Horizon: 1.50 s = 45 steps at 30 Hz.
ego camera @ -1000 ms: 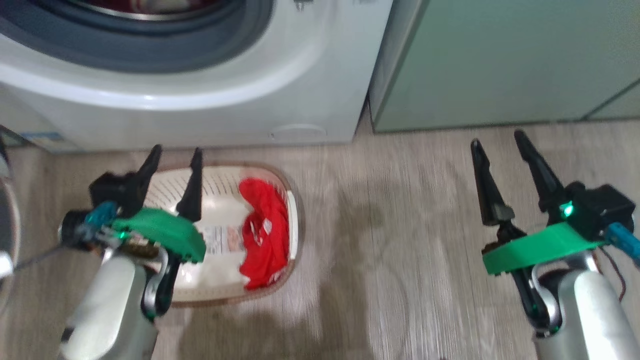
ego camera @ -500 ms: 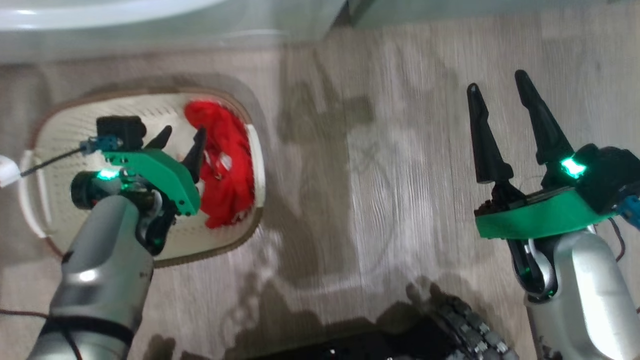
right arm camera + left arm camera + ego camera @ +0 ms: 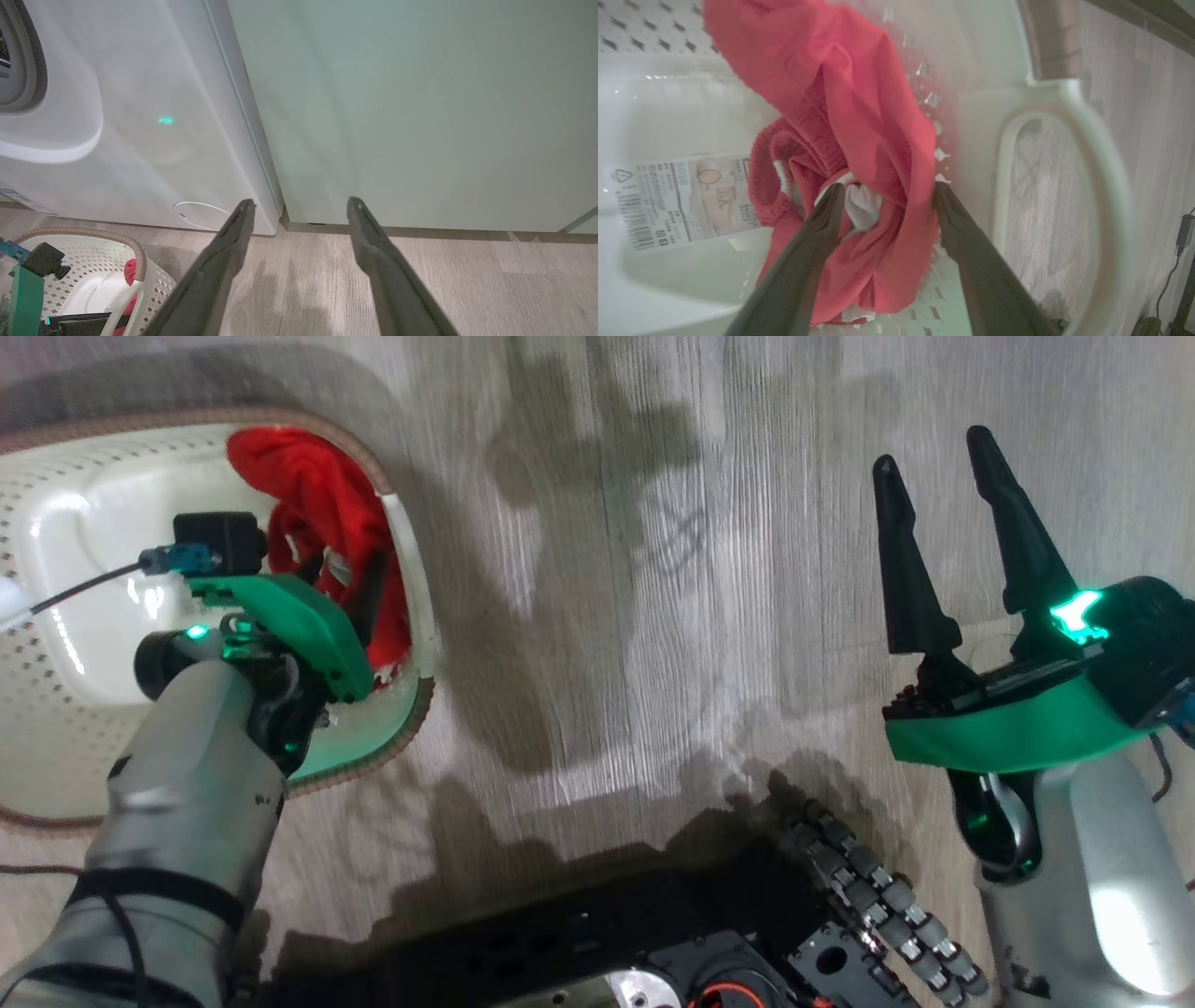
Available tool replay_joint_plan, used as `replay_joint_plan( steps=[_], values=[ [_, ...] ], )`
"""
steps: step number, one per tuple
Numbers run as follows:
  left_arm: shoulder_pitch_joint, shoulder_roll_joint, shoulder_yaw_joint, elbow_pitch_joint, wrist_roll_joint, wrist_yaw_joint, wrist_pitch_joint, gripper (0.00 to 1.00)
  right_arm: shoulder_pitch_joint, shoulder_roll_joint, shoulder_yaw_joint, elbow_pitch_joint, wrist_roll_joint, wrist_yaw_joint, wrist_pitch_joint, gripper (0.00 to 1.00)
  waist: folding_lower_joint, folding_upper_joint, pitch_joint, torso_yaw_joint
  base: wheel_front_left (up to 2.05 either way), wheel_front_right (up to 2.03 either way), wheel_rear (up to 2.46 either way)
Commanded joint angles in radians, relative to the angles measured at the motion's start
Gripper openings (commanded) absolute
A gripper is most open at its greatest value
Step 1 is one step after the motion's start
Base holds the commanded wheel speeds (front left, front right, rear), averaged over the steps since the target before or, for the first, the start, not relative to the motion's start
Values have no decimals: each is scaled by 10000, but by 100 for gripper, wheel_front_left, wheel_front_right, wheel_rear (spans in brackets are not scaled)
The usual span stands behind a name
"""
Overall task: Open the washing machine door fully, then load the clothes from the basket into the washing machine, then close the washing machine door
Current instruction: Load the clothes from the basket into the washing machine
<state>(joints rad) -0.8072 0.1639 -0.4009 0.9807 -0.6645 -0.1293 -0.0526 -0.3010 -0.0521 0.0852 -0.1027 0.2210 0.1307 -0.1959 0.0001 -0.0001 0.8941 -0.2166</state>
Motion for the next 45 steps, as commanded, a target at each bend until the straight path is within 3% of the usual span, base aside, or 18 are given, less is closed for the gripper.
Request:
replay_joint_plan(
  steps=[1,15,16,17,18,26,36,41,45],
  values=[
    [59,286,6,-18,-141,-11,17,100,184,19,227,-348,57,0,-108,100,-1,1,350,-129,0,0,0],
    [-619,975,-1230,659,-1582,-12,618,100,196,19,453,-307,298,0,-339,100,-1,1,1113,-600,0,0,0],
    [-650,1036,-1324,688,-1627,-12,643,66,199,19,467,-290,312,0,-357,100,-1,1,1117,-620,0,0,0],
    [-687,1092,-1399,698,-1670,-12,593,16,199,19,481,-272,328,0,-374,100,-1,1,1117,-640,0,0,0],
    [-695,1110,-1489,716,-1748,-13,655,0,199,19,491,-246,340,0,-390,100,-1,1,1103,-652,0,0,0],
    [-798,1330,-2065,1090,-1808,-13,-251,0,71,19,612,134,410,0,-503,100,-1,1,457,-448,0,0,0],
    [-394,1183,-2267,1504,-1436,102,-1902,0,134,19,523,610,197,0,-476,100,-1,1,-1208,180,0,0,0],
    [-99,1169,-2061,1098,-1284,332,-2073,0,188,19,414,708,57,0,-336,100,-1,1,-1895,520,0,0,0],
    [415,1391,-1342,-453,-804,838,-2086,0,278,19,259,749,-69,0,-179,100,-1,1,-2520,883,0,0,0]
  ],
)
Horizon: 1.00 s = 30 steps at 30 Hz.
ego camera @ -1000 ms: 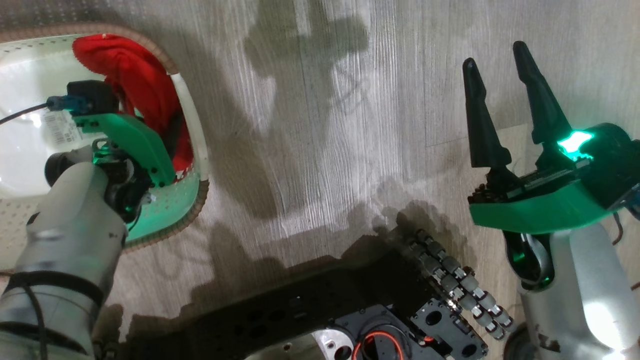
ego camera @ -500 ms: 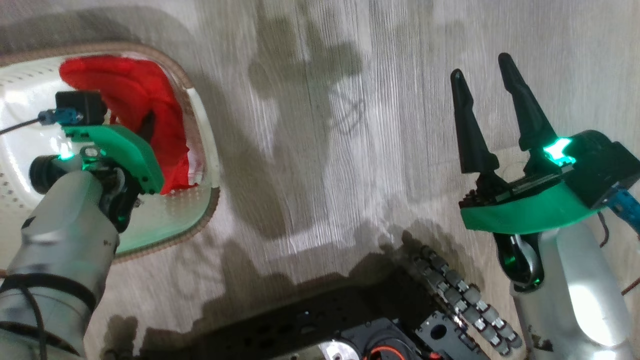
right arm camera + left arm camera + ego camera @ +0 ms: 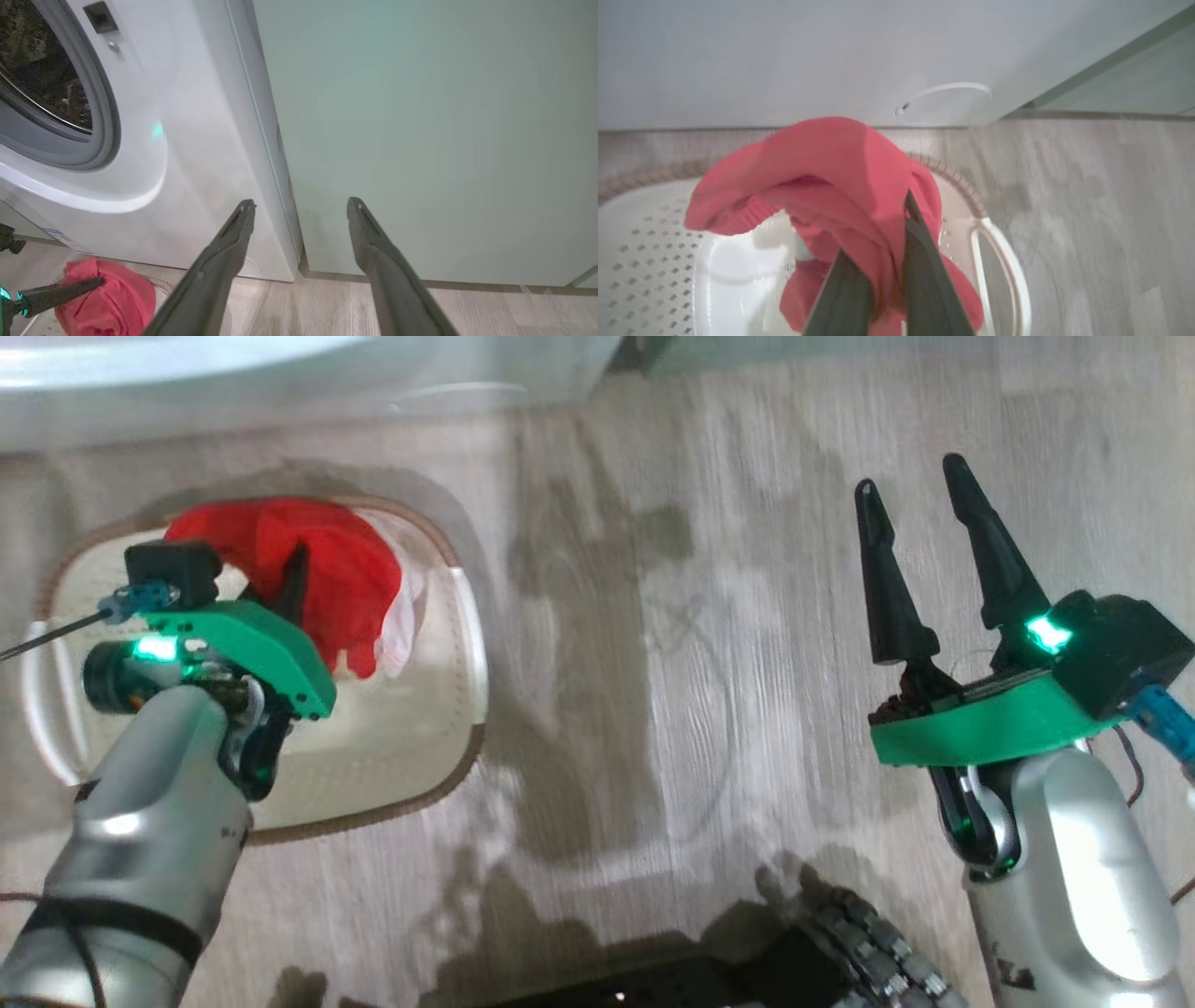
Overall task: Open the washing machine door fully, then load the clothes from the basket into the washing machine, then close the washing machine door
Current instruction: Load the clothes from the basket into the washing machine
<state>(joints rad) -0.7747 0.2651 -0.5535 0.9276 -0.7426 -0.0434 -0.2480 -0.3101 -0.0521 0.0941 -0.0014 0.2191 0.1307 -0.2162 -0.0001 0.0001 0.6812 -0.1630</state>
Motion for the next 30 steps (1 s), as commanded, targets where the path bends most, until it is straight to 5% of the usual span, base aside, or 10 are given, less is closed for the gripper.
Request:
replay_joint_plan(
  steps=[1,16,30],
  values=[
    [303,449,415,-394,156,146,-133,0,387,19,140,-243,-85,0,63,100,1,-1,-567,422,0,0,0],
    [3498,767,3158,-7164,2702,1963,-136,0,800,19,-392,-40,-446,0,652,100,1,-1,-2796,1279,0,0,0],
    [4742,918,4092,-9567,4083,2608,-137,0,1157,19,-432,306,-507,0,845,100,1,-1,-4393,1290,0,0,0]
  ],
)
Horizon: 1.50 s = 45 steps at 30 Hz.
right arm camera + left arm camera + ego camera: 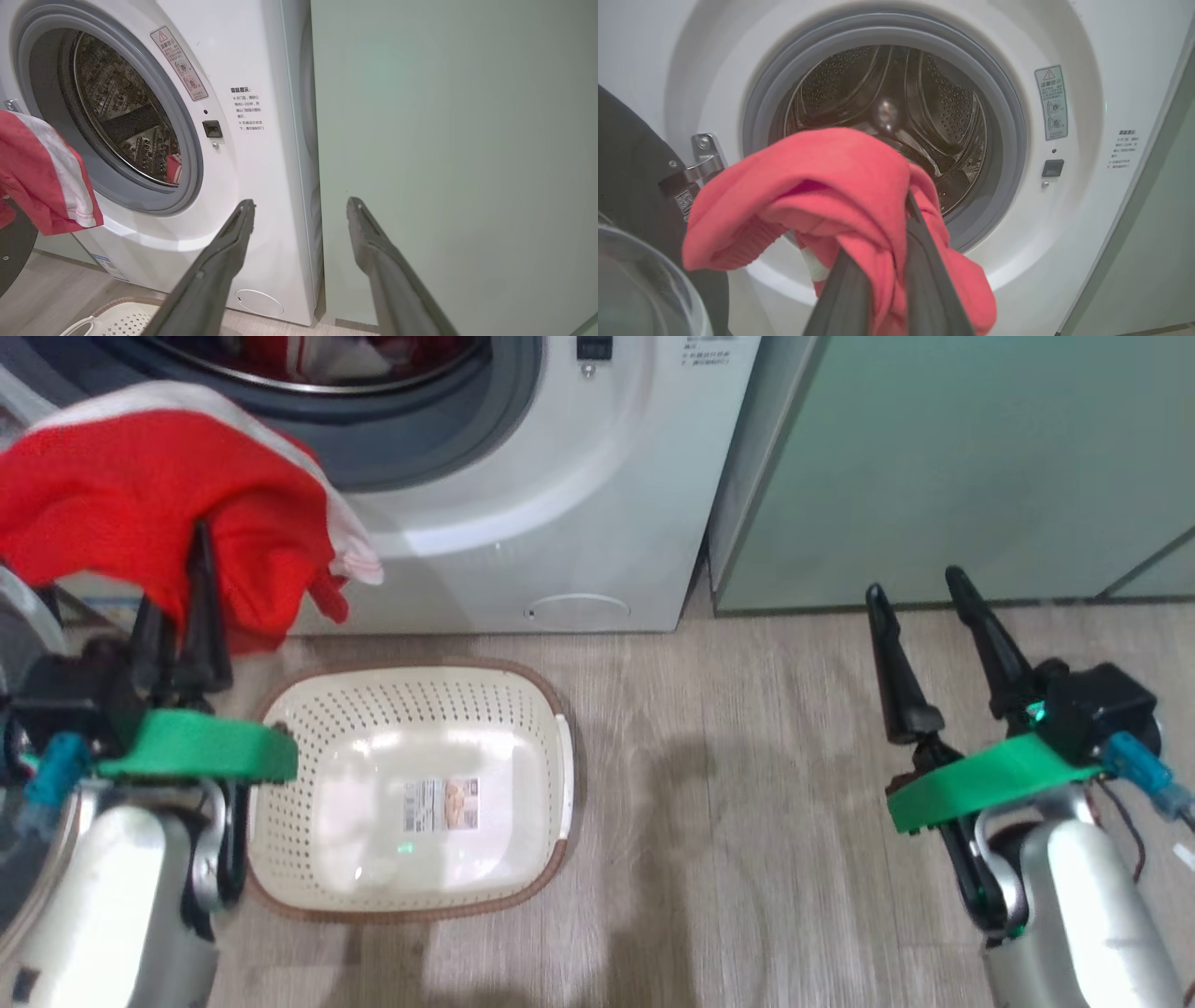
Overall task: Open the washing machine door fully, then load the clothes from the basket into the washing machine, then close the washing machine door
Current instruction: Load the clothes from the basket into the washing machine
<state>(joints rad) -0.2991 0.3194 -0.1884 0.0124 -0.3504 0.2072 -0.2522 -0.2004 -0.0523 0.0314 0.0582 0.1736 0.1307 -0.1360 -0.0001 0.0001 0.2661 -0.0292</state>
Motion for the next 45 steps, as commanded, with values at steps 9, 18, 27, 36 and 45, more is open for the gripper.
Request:
replay_joint_plan(
  steps=[9,18,27,36,45],
  values=[
    [1181,384,484,-1137,626,364,-95,0,687,20,125,-248,92,0,66,100,1,-1,-844,-183,0,0,0],
    [1904,554,328,-785,574,-60,-95,0,1228,20,74,-316,40,0,239,100,1,-1,-1417,-207,0,0,0],
    [2157,591,301,-346,481,-182,-93,0,1468,20,20,-427,-36,0,342,100,1,-1,-1687,-240,0,0,0],
    [2279,529,371,-267,398,-141,-94,0,1581,20,-21,-506,-16,0,444,100,1,-1,-1838,-278,0,0,0],
    [2200,444,419,-202,358,-163,-95,0,1551,20,-16,-531,23,0,449,100,1,-1,-1802,-237,0,0,0]
  ],
)
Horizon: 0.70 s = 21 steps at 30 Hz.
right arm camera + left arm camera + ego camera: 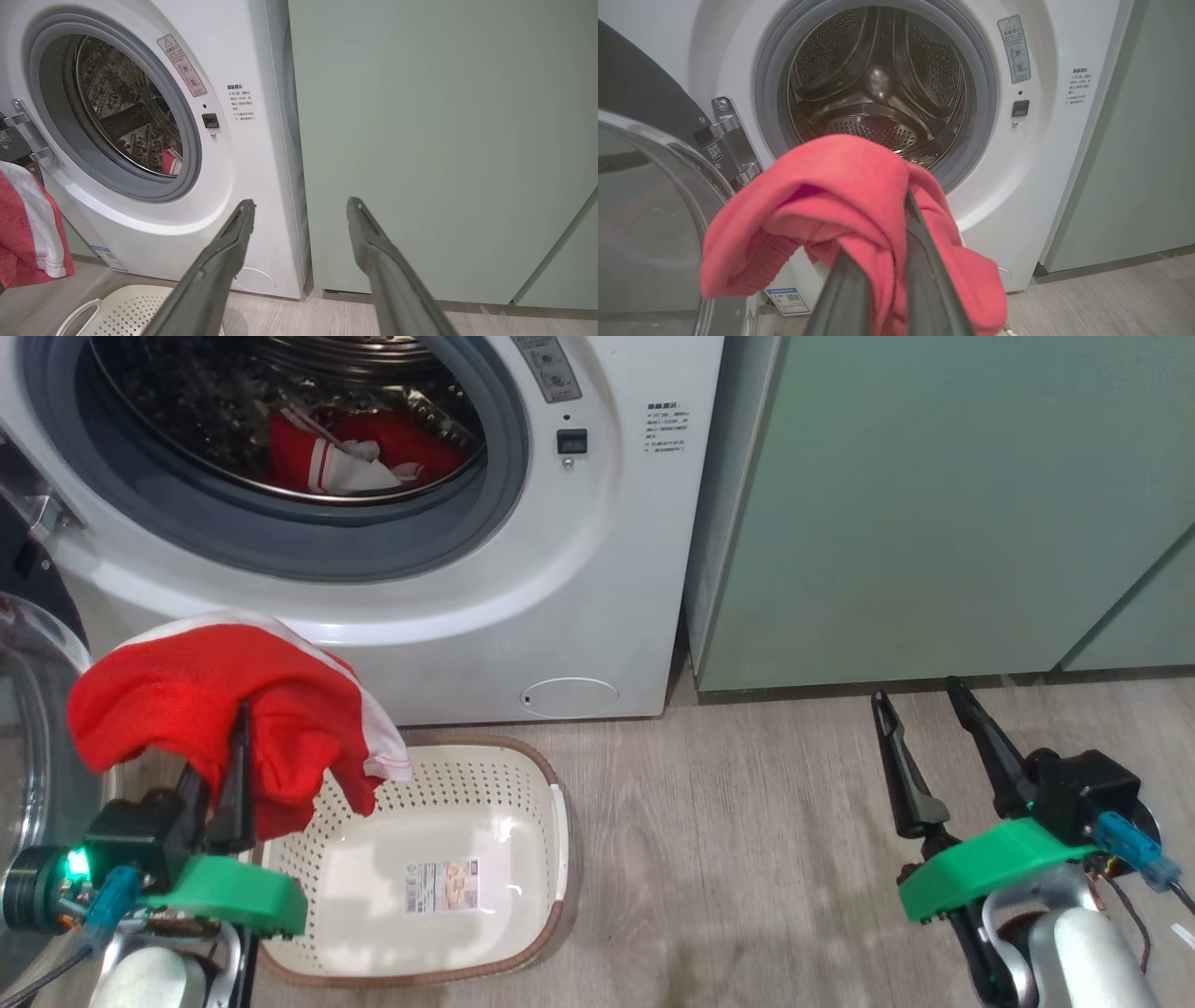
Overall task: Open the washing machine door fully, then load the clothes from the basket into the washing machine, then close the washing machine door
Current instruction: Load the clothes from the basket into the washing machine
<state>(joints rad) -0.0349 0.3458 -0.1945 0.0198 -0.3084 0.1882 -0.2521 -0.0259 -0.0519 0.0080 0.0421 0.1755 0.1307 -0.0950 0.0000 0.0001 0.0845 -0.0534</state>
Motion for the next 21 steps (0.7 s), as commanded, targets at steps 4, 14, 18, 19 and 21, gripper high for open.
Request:
replay_joint_plan(
  steps=[4,14,18,19,21],
  values=[
    [-516,92,501,-250,-49,29,-97,0,-235,17,232,-366,5,0,36,100,0,-1,29,18,0,0,0],
    [-1152,-98,419,47,-26,-51,-97,0,-354,17,246,-466,24,0,8,100,0,-1,300,70,0,0,0],
    [-1810,-199,424,396,-169,-150,-92,0,-506,17,343,-647,21,0,4,100,0,-1,728,-5,0,0,0],
    [-2014,-209,427,524,-198,-171,-63,0,-560,17,375,-713,22,0,-3,100,0,-1,873,-42,0,0,0],
    [-2510,-250,424,782,-325,-296,-9,0,-683,17,428,-861,35,0,-20,100,0,-1,1240,-130,0,0,0]
  ],
)
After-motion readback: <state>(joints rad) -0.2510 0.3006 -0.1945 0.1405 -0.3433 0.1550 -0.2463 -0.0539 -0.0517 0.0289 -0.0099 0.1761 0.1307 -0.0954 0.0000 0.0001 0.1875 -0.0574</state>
